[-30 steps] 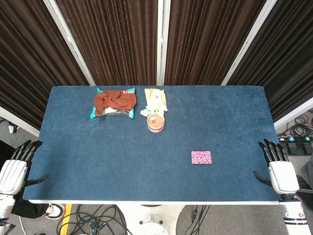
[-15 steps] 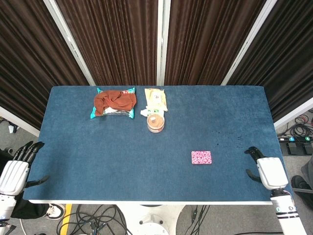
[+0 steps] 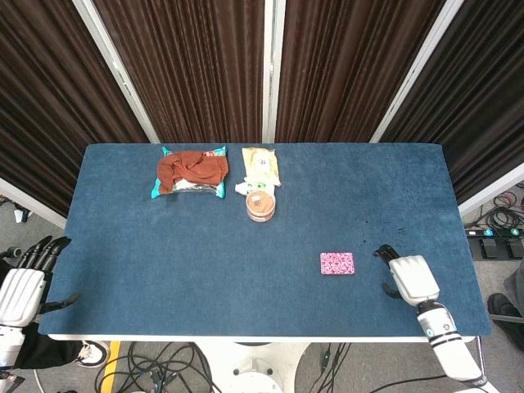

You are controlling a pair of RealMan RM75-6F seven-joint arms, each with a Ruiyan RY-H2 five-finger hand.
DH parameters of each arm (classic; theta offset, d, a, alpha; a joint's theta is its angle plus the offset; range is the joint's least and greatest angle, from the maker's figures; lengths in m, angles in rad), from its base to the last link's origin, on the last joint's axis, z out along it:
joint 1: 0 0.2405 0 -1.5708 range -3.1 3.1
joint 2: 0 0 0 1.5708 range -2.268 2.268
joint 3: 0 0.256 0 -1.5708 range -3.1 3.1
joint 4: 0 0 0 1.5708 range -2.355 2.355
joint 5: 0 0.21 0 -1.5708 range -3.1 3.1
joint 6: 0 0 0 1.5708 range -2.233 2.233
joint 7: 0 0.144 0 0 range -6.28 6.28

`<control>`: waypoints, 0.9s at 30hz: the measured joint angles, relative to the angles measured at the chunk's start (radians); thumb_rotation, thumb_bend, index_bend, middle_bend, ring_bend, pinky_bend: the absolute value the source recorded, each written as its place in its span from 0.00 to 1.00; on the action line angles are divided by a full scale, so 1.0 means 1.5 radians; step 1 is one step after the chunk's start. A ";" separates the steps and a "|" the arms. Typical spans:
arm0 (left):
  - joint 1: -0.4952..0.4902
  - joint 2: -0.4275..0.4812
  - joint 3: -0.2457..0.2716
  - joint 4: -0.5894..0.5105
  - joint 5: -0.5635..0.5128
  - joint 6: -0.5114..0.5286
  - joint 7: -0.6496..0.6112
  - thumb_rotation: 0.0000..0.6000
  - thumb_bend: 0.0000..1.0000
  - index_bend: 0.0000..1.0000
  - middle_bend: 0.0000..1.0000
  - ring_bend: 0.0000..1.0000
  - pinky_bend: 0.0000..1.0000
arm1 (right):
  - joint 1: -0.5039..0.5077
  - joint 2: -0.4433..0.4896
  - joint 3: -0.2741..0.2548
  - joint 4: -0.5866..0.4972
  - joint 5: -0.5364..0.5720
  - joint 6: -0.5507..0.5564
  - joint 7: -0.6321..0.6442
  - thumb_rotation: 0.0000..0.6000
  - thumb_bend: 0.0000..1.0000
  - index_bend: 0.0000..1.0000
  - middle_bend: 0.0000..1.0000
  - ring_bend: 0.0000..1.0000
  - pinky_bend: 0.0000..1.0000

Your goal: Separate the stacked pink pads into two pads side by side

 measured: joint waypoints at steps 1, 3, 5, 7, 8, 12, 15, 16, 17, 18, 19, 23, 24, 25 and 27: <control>0.000 0.000 0.000 0.000 0.000 0.000 -0.001 1.00 0.02 0.11 0.10 0.00 0.13 | 0.006 -0.004 0.002 -0.002 0.010 -0.006 -0.016 1.00 0.16 0.21 0.18 0.82 0.90; 0.000 0.001 0.000 0.000 0.000 0.002 -0.004 1.00 0.02 0.11 0.10 0.00 0.13 | 0.019 -0.015 0.008 -0.008 0.036 -0.020 -0.058 1.00 0.16 0.20 0.18 0.82 0.90; 0.001 0.002 -0.001 0.001 -0.001 0.003 -0.006 1.00 0.02 0.11 0.10 0.00 0.13 | 0.034 -0.028 0.015 -0.015 0.069 -0.035 -0.100 1.00 0.16 0.20 0.18 0.82 0.90; 0.002 0.003 -0.002 0.001 -0.002 0.003 -0.009 1.00 0.02 0.11 0.10 0.00 0.13 | 0.047 -0.041 0.020 -0.020 0.100 -0.046 -0.128 1.00 0.16 0.20 0.18 0.82 0.90; 0.002 0.004 -0.002 0.002 -0.003 0.003 -0.011 1.00 0.02 0.11 0.10 0.00 0.13 | 0.055 -0.050 0.023 -0.023 0.120 -0.052 -0.143 1.00 0.16 0.20 0.18 0.82 0.90; 0.003 0.005 -0.002 0.005 -0.004 0.003 -0.015 1.00 0.02 0.11 0.10 0.00 0.13 | 0.080 -0.083 0.027 -0.024 0.164 -0.066 -0.181 1.00 0.16 0.20 0.18 0.82 0.90; 0.003 0.004 -0.002 0.007 -0.004 0.004 -0.017 1.00 0.02 0.11 0.10 0.00 0.13 | 0.090 -0.103 0.026 -0.018 0.175 -0.066 -0.193 1.00 0.16 0.20 0.18 0.82 0.90; 0.003 0.004 -0.002 0.007 -0.005 0.004 -0.017 1.00 0.02 0.11 0.10 0.00 0.13 | 0.093 -0.108 0.026 -0.015 0.177 -0.065 -0.195 1.00 0.16 0.20 0.18 0.82 0.90; 0.003 0.004 -0.002 0.008 -0.005 0.004 -0.018 1.00 0.02 0.11 0.10 0.00 0.13 | 0.096 -0.115 0.026 -0.011 0.181 -0.063 -0.199 1.00 0.16 0.20 0.18 0.82 0.90; 0.003 0.004 -0.002 0.008 -0.005 0.004 -0.018 1.00 0.02 0.11 0.10 0.00 0.13 | 0.099 -0.120 0.026 -0.008 0.185 -0.062 -0.202 1.00 0.16 0.20 0.19 0.82 0.90; 0.003 0.004 -0.002 0.008 -0.005 0.004 -0.018 1.00 0.02 0.11 0.10 0.00 0.13 | 0.101 -0.124 0.026 -0.005 0.190 -0.061 -0.205 1.00 0.16 0.20 0.19 0.82 0.90; 0.004 0.003 -0.002 0.010 -0.005 0.004 -0.019 1.00 0.02 0.11 0.10 0.00 0.13 | 0.112 -0.146 0.027 0.007 0.210 -0.056 -0.216 1.00 0.16 0.20 0.19 0.82 0.90; 0.004 0.003 -0.002 0.010 -0.005 0.003 -0.019 1.00 0.02 0.11 0.10 0.00 0.13 | 0.113 -0.150 0.027 0.010 0.212 -0.054 -0.219 1.00 0.16 0.20 0.19 0.82 0.90; 0.004 0.003 -0.003 0.011 -0.006 0.003 -0.019 1.00 0.02 0.11 0.10 0.00 0.13 | 0.115 -0.154 0.027 0.014 0.212 -0.051 -0.221 1.00 0.17 0.20 0.19 0.82 0.90; 0.004 0.003 -0.003 0.011 -0.006 0.003 -0.019 1.00 0.02 0.11 0.10 0.00 0.13 | 0.119 -0.164 0.026 0.025 0.214 -0.046 -0.227 1.00 0.17 0.20 0.20 0.82 0.90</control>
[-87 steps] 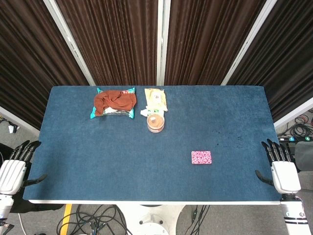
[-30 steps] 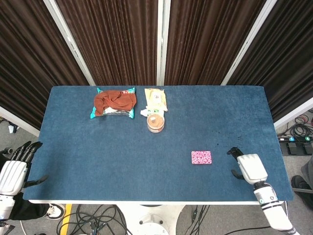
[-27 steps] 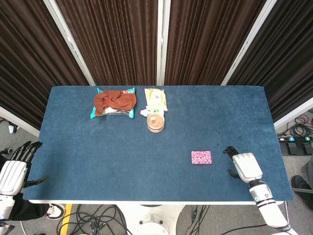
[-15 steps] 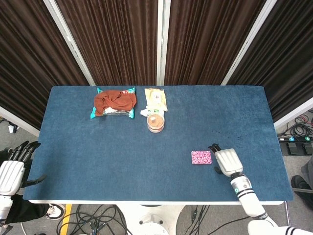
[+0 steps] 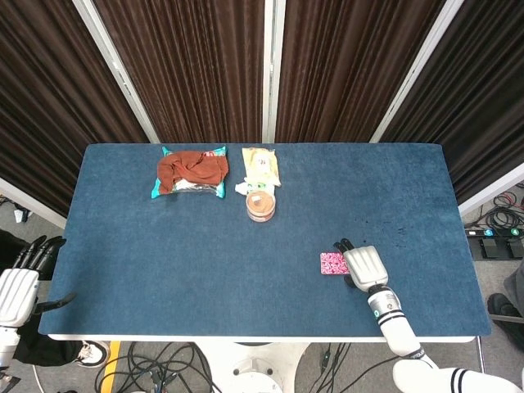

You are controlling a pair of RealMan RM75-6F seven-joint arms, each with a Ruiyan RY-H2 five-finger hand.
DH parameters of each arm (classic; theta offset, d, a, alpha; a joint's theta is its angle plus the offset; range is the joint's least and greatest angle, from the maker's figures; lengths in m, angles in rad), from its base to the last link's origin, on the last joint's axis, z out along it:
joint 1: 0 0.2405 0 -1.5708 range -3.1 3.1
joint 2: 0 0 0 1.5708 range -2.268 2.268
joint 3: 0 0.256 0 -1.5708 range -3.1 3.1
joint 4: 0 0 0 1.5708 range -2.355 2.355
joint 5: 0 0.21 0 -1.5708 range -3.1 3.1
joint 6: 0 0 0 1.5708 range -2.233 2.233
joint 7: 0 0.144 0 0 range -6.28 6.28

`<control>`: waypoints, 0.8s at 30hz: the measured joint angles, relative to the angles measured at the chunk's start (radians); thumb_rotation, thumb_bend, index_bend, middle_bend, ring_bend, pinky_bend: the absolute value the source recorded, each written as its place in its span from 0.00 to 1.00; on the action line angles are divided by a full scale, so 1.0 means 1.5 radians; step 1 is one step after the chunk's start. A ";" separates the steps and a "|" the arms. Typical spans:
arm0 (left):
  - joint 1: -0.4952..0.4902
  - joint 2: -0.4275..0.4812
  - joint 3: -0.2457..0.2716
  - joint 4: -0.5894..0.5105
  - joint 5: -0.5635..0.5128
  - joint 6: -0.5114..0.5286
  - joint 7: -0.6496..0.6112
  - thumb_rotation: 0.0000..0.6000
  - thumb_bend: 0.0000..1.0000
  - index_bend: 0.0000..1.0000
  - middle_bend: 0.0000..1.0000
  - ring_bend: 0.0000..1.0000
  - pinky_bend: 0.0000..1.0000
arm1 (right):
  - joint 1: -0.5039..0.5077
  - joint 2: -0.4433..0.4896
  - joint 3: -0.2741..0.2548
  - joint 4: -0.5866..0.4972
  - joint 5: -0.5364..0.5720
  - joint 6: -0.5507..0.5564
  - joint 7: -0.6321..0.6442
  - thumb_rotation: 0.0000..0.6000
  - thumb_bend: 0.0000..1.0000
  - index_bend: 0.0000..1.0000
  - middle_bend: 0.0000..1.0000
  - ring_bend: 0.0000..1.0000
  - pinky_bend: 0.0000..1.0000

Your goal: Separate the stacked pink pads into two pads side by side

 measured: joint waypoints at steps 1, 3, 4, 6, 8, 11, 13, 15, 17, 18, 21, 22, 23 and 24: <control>0.000 0.000 0.000 0.000 0.000 0.000 0.000 1.00 0.02 0.11 0.10 0.00 0.13 | 0.002 -0.004 -0.001 0.003 0.002 0.001 -0.001 1.00 0.17 0.20 0.20 0.82 0.90; 0.000 0.000 0.000 0.001 -0.001 0.000 -0.001 1.00 0.02 0.11 0.10 0.00 0.13 | 0.006 -0.009 -0.001 0.007 0.009 0.000 0.001 1.00 0.17 0.20 0.20 0.82 0.90; 0.000 0.000 0.000 0.001 -0.001 0.000 -0.002 1.00 0.02 0.11 0.10 0.00 0.13 | 0.008 -0.011 -0.001 0.009 0.011 -0.001 0.002 1.00 0.17 0.20 0.20 0.82 0.90; 0.001 0.000 0.000 0.002 -0.001 0.000 -0.002 1.00 0.02 0.11 0.10 0.00 0.13 | 0.012 -0.015 -0.002 0.012 0.015 -0.004 0.005 1.00 0.17 0.20 0.21 0.82 0.90; 0.001 0.001 0.000 0.002 -0.001 0.001 -0.003 1.00 0.01 0.11 0.10 0.00 0.13 | 0.016 -0.018 -0.004 0.013 0.019 -0.006 0.007 1.00 0.17 0.20 0.21 0.82 0.90; 0.001 0.001 -0.001 0.003 -0.002 0.001 -0.004 1.00 0.01 0.11 0.10 0.00 0.13 | 0.018 -0.021 -0.008 0.016 0.020 -0.006 0.009 1.00 0.17 0.20 0.22 0.82 0.90; 0.001 0.001 -0.001 0.003 -0.002 0.001 -0.005 1.00 0.02 0.11 0.10 0.00 0.13 | 0.019 -0.024 -0.011 0.018 0.021 -0.005 0.008 1.00 0.17 0.20 0.22 0.82 0.90; 0.001 0.001 -0.001 0.003 -0.002 0.000 -0.005 1.00 0.02 0.11 0.10 0.00 0.13 | 0.021 -0.026 -0.013 0.020 0.023 -0.003 0.007 1.00 0.17 0.20 0.22 0.82 0.90; 0.001 0.000 -0.001 0.004 -0.002 -0.001 -0.005 1.00 0.02 0.11 0.10 0.00 0.13 | 0.022 -0.028 -0.014 0.022 0.026 -0.003 0.007 1.00 0.17 0.20 0.23 0.82 0.90; 0.001 0.000 -0.001 0.004 -0.002 -0.001 -0.005 1.00 0.02 0.11 0.10 0.00 0.13 | 0.023 -0.028 -0.014 0.022 0.027 -0.003 0.007 1.00 0.17 0.20 0.23 0.82 0.90; 0.001 0.000 -0.001 0.005 -0.003 -0.002 -0.005 1.00 0.02 0.11 0.10 0.00 0.13 | 0.027 -0.030 -0.013 0.023 0.035 -0.004 0.007 1.00 0.17 0.20 0.23 0.82 0.90; 0.001 0.000 -0.001 0.004 -0.003 -0.002 -0.005 1.00 0.02 0.11 0.10 0.00 0.13 | 0.029 -0.031 -0.013 0.024 0.037 -0.004 0.007 1.00 0.17 0.21 0.23 0.82 0.90; 0.001 0.001 -0.002 0.004 -0.004 -0.002 -0.005 1.00 0.02 0.11 0.10 0.00 0.13 | 0.030 -0.032 -0.013 0.024 0.039 -0.004 0.005 1.00 0.17 0.21 0.23 0.82 0.90; 0.001 0.001 -0.002 0.004 -0.004 -0.002 -0.005 1.00 0.02 0.11 0.10 0.00 0.13 | 0.031 -0.033 -0.014 0.025 0.040 -0.004 0.004 1.00 0.18 0.21 0.23 0.82 0.90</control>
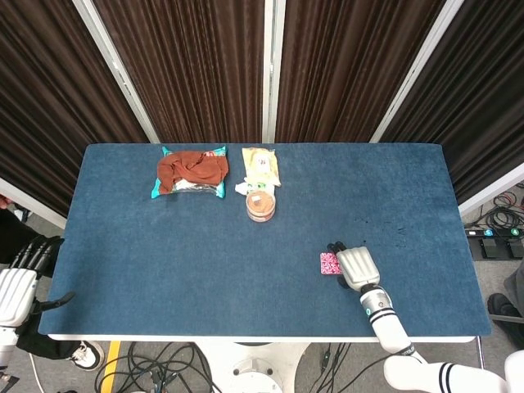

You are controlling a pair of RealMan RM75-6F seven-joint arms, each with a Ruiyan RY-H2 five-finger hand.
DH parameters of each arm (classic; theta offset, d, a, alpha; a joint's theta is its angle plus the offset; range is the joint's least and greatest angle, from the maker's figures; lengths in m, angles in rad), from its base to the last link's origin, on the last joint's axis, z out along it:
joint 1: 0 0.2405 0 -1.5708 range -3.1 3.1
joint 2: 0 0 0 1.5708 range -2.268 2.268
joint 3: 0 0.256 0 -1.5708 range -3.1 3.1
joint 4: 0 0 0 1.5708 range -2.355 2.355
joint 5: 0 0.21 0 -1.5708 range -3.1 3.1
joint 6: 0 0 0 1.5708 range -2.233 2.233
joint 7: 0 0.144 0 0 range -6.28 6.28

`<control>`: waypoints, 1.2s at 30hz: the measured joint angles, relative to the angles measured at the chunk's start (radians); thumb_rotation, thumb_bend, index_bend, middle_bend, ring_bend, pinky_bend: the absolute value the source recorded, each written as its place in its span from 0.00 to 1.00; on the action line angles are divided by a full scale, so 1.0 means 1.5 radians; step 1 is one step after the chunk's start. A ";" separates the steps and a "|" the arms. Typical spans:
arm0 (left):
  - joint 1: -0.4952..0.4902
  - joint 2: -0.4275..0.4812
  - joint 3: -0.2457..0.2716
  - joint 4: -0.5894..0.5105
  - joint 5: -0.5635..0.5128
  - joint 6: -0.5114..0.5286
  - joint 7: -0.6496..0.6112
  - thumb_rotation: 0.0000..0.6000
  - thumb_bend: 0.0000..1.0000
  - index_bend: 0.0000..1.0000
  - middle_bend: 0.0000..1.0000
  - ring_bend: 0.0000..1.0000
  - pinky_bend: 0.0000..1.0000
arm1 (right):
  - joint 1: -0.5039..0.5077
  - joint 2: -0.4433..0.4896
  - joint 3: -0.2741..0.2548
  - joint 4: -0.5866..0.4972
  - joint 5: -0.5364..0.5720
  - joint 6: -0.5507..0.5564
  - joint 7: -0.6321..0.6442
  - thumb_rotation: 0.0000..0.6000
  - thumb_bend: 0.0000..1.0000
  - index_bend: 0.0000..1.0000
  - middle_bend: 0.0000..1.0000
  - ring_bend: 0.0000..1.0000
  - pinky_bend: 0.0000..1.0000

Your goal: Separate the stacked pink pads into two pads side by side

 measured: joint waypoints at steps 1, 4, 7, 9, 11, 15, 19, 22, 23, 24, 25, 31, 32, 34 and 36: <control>0.000 0.000 0.000 0.000 0.000 0.000 0.000 1.00 0.02 0.11 0.10 0.00 0.13 | 0.001 -0.001 -0.001 0.000 0.001 0.000 -0.001 1.00 0.18 0.22 0.24 0.82 0.90; 0.000 0.000 0.000 0.000 -0.001 -0.003 0.000 1.00 0.02 0.11 0.10 0.00 0.13 | 0.004 -0.002 -0.003 0.000 0.004 0.002 -0.006 1.00 0.19 0.23 0.24 0.82 0.90; 0.000 0.000 0.001 0.001 -0.001 -0.003 0.000 1.00 0.02 0.11 0.10 0.00 0.13 | 0.006 -0.004 -0.005 0.001 0.005 0.006 -0.009 1.00 0.19 0.24 0.25 0.82 0.90; 0.000 0.000 0.001 0.001 -0.001 -0.003 0.001 1.00 0.02 0.11 0.10 0.00 0.13 | 0.007 -0.005 -0.006 0.002 0.007 0.008 -0.011 1.00 0.19 0.25 0.26 0.82 0.90; 0.000 0.000 0.001 0.000 0.000 -0.002 0.003 1.00 0.02 0.11 0.10 0.00 0.13 | 0.009 -0.006 -0.006 0.004 0.009 0.009 -0.013 1.00 0.20 0.25 0.26 0.82 0.90; 0.000 0.000 0.001 0.000 0.000 -0.004 0.004 1.00 0.02 0.11 0.10 0.00 0.13 | 0.011 -0.008 -0.007 0.006 0.014 0.011 -0.016 1.00 0.20 0.26 0.26 0.82 0.90; 0.000 0.001 0.002 -0.001 0.000 -0.003 0.005 1.00 0.02 0.11 0.10 0.00 0.13 | 0.013 -0.009 -0.009 0.008 0.015 0.014 -0.015 1.00 0.20 0.27 0.27 0.82 0.90; 0.001 0.002 0.001 -0.001 -0.001 -0.003 0.003 1.00 0.02 0.11 0.10 0.00 0.13 | 0.013 -0.008 -0.009 0.008 0.015 0.016 -0.014 1.00 0.20 0.28 0.28 0.82 0.90; 0.001 0.002 0.001 -0.001 -0.001 -0.004 0.003 1.00 0.02 0.11 0.10 0.00 0.13 | 0.013 -0.008 -0.010 0.008 0.015 0.017 -0.014 1.00 0.20 0.28 0.28 0.82 0.90; 0.001 0.001 0.001 -0.001 -0.001 -0.004 0.003 1.00 0.02 0.11 0.10 0.00 0.13 | 0.013 -0.009 -0.010 0.008 0.015 0.017 -0.013 1.00 0.20 0.29 0.28 0.82 0.90; 0.000 0.001 0.002 -0.001 -0.001 -0.004 0.004 1.00 0.02 0.11 0.10 0.00 0.13 | 0.014 -0.009 -0.011 0.008 0.016 0.017 -0.014 1.00 0.21 0.29 0.29 0.82 0.90; 0.000 0.000 0.002 0.001 -0.001 -0.006 0.006 1.00 0.02 0.11 0.10 0.00 0.13 | 0.014 -0.010 -0.013 0.010 0.017 0.021 -0.014 1.00 0.21 0.31 0.30 0.82 0.90; 0.000 0.000 0.002 0.002 -0.001 -0.006 0.005 1.00 0.02 0.11 0.10 0.00 0.13 | 0.014 -0.011 -0.013 0.011 0.016 0.022 -0.013 1.00 0.21 0.32 0.31 0.82 0.90; 0.000 -0.001 0.002 0.002 -0.001 -0.006 0.005 1.00 0.02 0.11 0.10 0.00 0.13 | 0.014 -0.011 -0.013 0.011 0.015 0.025 -0.011 1.00 0.21 0.33 0.32 0.82 0.90; 0.000 -0.001 0.002 0.003 -0.001 -0.006 0.004 1.00 0.02 0.11 0.10 0.00 0.13 | 0.014 -0.011 -0.013 0.012 0.013 0.027 -0.010 1.00 0.21 0.33 0.32 0.82 0.90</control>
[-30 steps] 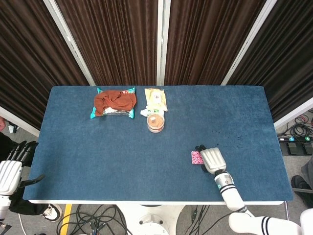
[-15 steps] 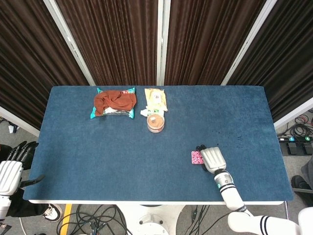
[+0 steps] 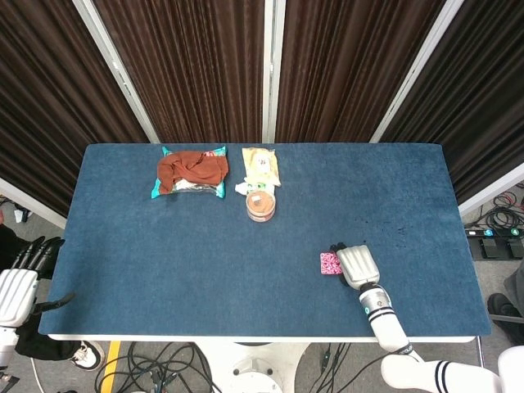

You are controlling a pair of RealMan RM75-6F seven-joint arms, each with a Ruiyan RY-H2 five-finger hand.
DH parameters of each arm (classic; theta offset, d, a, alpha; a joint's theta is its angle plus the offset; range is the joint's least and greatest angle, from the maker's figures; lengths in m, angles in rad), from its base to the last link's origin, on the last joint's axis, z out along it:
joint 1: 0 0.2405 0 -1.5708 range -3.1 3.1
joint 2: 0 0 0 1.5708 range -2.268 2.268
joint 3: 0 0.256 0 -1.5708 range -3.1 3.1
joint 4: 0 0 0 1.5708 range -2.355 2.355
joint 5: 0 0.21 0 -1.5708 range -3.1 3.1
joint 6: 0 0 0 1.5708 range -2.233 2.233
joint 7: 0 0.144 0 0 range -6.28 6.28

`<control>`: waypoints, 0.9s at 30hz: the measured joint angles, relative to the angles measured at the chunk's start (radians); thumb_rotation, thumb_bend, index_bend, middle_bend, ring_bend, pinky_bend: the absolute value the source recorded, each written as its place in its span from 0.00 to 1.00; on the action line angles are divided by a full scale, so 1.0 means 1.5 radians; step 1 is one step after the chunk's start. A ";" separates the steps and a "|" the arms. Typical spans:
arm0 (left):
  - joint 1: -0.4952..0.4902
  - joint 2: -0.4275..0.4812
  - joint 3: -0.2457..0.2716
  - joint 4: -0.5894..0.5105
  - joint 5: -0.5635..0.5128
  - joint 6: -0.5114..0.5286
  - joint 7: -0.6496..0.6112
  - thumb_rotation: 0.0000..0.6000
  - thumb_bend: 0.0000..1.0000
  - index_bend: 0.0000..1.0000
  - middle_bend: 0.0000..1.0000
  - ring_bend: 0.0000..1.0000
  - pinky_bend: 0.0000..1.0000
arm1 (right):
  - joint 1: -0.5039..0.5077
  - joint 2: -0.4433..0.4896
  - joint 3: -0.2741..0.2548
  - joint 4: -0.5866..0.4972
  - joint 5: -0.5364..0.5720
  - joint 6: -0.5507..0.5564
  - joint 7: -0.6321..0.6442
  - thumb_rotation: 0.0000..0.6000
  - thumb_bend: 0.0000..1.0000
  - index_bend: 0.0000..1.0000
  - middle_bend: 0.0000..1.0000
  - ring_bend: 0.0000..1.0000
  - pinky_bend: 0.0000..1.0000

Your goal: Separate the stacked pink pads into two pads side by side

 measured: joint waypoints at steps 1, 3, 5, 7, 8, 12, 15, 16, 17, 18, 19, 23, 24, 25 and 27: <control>0.000 0.000 0.000 0.000 0.000 0.000 0.000 1.00 0.02 0.11 0.10 0.00 0.13 | 0.000 0.000 0.000 0.000 -0.001 0.001 0.001 1.00 0.21 0.34 0.33 0.82 0.90; 0.000 0.000 0.000 0.001 0.000 0.000 -0.001 1.00 0.02 0.11 0.10 0.00 0.13 | 0.000 -0.001 0.000 0.001 -0.004 0.004 0.003 1.00 0.21 0.35 0.33 0.82 0.90; 0.000 0.000 0.000 0.001 0.000 0.000 -0.002 1.00 0.02 0.11 0.10 0.00 0.13 | -0.001 -0.001 0.000 0.002 -0.008 0.006 0.007 1.00 0.22 0.36 0.34 0.82 0.90; 0.000 0.000 0.000 0.001 0.000 0.000 -0.002 1.00 0.02 0.11 0.10 0.00 0.13 | -0.002 -0.001 0.000 0.003 -0.011 0.008 0.009 1.00 0.22 0.36 0.34 0.82 0.90; 0.000 -0.001 0.000 0.002 0.000 -0.001 -0.003 1.00 0.02 0.11 0.10 0.00 0.13 | -0.003 -0.002 -0.001 0.003 -0.012 0.009 0.010 1.00 0.22 0.36 0.34 0.82 0.90; 0.000 -0.001 0.000 0.003 -0.001 -0.002 -0.005 1.00 0.01 0.11 0.10 0.00 0.13 | -0.003 0.000 0.000 0.002 -0.015 0.011 0.012 1.00 0.22 0.36 0.34 0.82 0.90; 0.000 -0.001 0.000 0.003 -0.001 -0.001 -0.006 1.00 0.01 0.11 0.10 0.00 0.13 | -0.003 0.002 0.001 0.001 -0.016 0.012 0.012 1.00 0.22 0.36 0.35 0.82 0.90; 0.000 -0.001 0.000 0.004 -0.001 -0.001 -0.006 1.00 0.01 0.11 0.10 0.00 0.13 | -0.003 0.002 0.001 0.000 -0.016 0.013 0.012 1.00 0.22 0.37 0.35 0.82 0.90; 0.000 -0.002 0.000 0.004 -0.002 -0.001 -0.007 1.00 0.02 0.11 0.10 0.00 0.13 | -0.002 0.003 0.001 0.000 -0.016 0.013 0.011 1.00 0.22 0.37 0.35 0.82 0.90; 0.000 -0.002 0.000 0.004 -0.002 -0.001 -0.007 1.00 0.02 0.11 0.10 0.00 0.13 | -0.002 0.004 0.001 -0.001 -0.015 0.013 0.010 1.00 0.23 0.37 0.36 0.82 0.90; 0.000 -0.002 0.000 0.004 -0.002 -0.001 -0.007 1.00 0.02 0.11 0.10 0.00 0.13 | -0.002 0.004 0.001 -0.001 -0.015 0.013 0.009 1.00 0.22 0.37 0.36 0.82 0.90; 0.001 -0.002 -0.001 0.005 -0.002 -0.001 -0.010 1.00 0.02 0.11 0.10 0.00 0.13 | -0.001 0.007 0.005 -0.002 -0.015 0.016 0.008 1.00 0.23 0.38 0.36 0.82 0.90; 0.001 -0.002 -0.001 0.005 -0.003 -0.001 -0.010 1.00 0.02 0.11 0.10 0.00 0.13 | -0.001 0.007 0.006 -0.002 -0.015 0.017 0.008 1.00 0.23 0.38 0.36 0.82 0.90; 0.001 -0.002 -0.001 0.006 -0.003 -0.001 -0.011 1.00 0.02 0.11 0.10 0.00 0.13 | 0.000 0.008 0.007 -0.002 -0.015 0.018 0.008 1.00 0.23 0.38 0.36 0.82 0.90; 0.002 -0.001 -0.001 0.006 -0.003 0.000 -0.013 1.00 0.02 0.11 0.10 0.00 0.13 | -0.001 0.010 0.008 -0.002 -0.016 0.020 0.008 1.00 0.23 0.38 0.36 0.82 0.90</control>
